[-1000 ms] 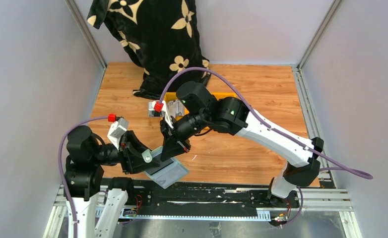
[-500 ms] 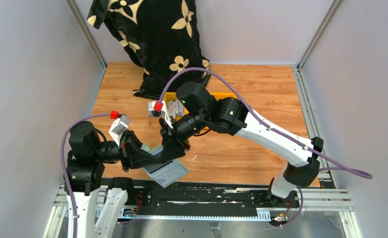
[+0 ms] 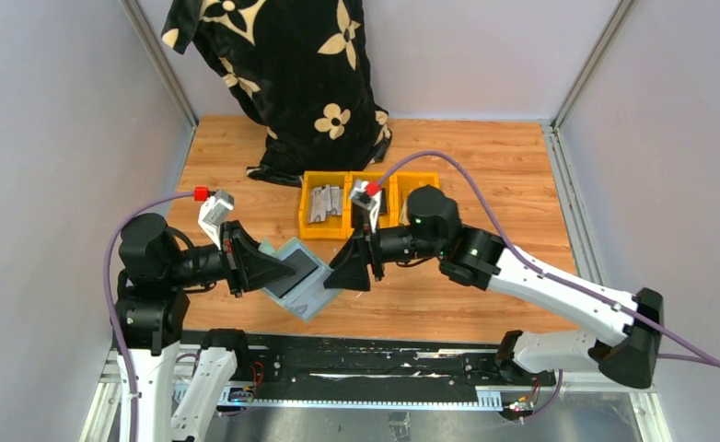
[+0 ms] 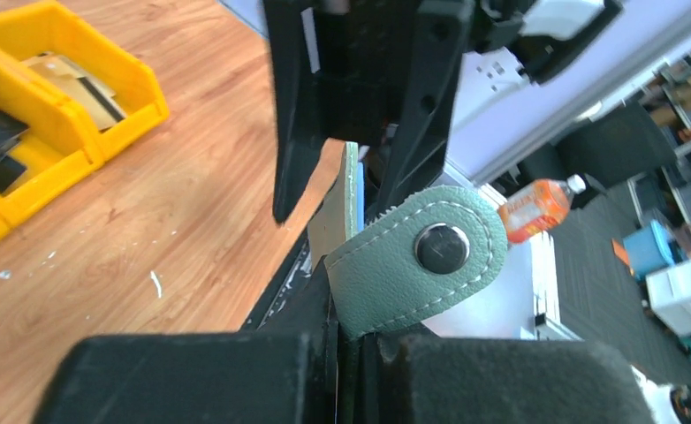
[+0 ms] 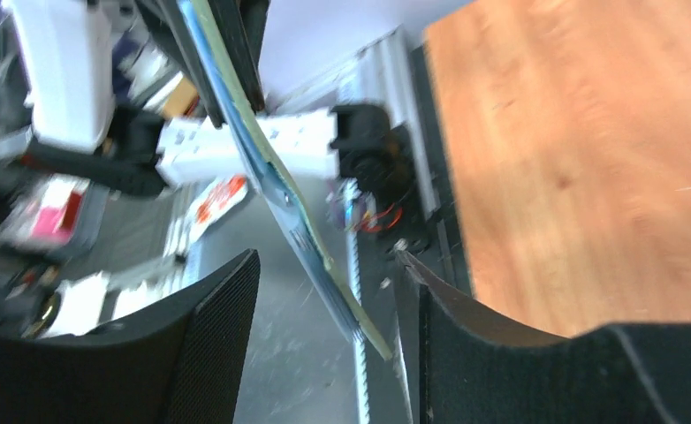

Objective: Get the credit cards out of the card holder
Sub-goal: Remove the credit card from the card holder.

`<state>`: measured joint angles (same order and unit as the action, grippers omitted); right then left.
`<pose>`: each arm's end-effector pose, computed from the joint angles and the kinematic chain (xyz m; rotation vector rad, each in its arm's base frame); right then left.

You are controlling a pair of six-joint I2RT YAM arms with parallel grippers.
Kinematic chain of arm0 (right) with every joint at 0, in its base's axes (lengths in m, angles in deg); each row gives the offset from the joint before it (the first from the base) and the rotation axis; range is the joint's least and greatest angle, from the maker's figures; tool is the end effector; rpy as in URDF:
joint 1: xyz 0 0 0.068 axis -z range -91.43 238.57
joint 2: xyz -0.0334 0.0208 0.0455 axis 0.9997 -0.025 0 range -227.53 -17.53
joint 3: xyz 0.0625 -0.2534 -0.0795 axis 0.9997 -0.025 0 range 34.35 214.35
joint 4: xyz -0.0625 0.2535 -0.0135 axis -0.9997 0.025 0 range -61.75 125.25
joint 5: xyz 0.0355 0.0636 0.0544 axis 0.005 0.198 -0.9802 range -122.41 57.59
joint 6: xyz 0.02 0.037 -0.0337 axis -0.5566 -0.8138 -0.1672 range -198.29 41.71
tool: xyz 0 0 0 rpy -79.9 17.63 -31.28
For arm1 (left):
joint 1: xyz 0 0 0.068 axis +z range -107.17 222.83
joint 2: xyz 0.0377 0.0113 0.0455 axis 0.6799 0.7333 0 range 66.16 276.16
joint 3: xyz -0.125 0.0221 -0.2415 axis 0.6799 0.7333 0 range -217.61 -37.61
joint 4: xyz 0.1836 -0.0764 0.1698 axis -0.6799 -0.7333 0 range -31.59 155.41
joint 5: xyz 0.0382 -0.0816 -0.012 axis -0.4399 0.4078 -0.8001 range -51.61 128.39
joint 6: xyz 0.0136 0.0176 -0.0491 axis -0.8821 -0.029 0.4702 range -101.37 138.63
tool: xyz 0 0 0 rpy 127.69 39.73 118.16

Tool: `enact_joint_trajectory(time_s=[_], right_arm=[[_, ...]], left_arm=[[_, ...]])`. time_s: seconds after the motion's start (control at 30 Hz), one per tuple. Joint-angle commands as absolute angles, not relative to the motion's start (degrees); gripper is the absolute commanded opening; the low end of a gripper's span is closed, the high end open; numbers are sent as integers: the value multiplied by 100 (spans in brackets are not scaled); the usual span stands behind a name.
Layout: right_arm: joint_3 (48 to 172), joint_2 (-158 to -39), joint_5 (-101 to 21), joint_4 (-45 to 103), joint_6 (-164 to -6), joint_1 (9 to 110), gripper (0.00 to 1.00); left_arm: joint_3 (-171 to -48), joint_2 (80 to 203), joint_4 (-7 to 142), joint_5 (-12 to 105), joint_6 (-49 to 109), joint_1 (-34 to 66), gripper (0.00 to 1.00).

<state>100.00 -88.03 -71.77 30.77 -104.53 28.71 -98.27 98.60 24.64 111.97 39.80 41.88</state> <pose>0.1219 0.2549 0.3885 -1.1181 1.6416 1.6320 0.0662 -0.0352 0.4055 0.6551 1.7206 -1.4019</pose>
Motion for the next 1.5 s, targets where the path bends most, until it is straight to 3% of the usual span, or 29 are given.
enact_joint_trajectory(time_s=[0.0, 0.13, 0.27, 0.5, 1.0, 1.47], right_arm=[[9647, -8063, -5010, 2071, -10923, 3003, 61], [9611, -7598, -3305, 2540, -11218, 3003, 62], [9341, -7517, -4220, 1642, -11832, 2994, 62], [9401, -8506, -5876, 272, -12989, 2796, 62], [9509, -9221, -5939, -303, -13542, 2664, 55], [9362, -9650, -6014, -2586, -14631, 2686, 42]], left_arm=[[-9795, 9800, 3029, 10329, 4935, 4187, 0], [-9094, 9376, 4486, 9656, 6369, 4187, 0], [-8761, 9053, 5095, 9031, 6802, 4187, 0], [-8635, 9055, 5420, 8945, 7213, 4187, 0], [-8701, 8997, 5498, 8908, 7409, 4189, 0], [-8575, 8852, 5566, 9029, 7468, 4187, 2]])
